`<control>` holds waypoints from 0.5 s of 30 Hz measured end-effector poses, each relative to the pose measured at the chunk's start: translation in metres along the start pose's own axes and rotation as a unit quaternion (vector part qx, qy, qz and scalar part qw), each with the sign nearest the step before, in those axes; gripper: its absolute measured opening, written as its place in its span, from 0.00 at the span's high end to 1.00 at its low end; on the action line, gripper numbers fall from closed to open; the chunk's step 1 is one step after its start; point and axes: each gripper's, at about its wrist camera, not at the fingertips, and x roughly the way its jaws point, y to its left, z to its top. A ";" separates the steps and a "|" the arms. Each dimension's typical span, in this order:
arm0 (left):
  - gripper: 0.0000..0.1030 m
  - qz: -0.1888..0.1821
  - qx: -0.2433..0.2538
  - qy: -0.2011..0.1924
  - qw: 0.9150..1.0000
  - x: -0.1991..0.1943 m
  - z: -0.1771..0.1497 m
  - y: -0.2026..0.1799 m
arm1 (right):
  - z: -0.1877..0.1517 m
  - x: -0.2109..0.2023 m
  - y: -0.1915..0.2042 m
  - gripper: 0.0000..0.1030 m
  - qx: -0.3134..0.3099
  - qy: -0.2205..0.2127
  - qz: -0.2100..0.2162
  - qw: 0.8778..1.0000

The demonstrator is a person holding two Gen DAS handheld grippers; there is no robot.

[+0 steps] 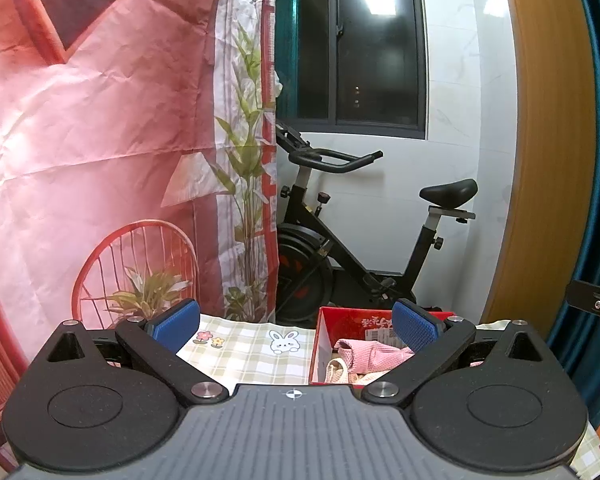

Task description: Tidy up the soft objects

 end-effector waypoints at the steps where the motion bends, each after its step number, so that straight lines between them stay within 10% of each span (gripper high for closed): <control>1: 0.00 0.000 0.000 0.000 1.000 0.000 0.000 0.000 | 0.000 0.000 0.001 0.00 -0.001 0.000 0.000 1.000; 15: 0.00 -0.005 0.000 0.002 1.000 -0.002 -0.003 -0.003 | 0.001 0.000 -0.002 0.00 -0.004 0.000 -0.002 1.000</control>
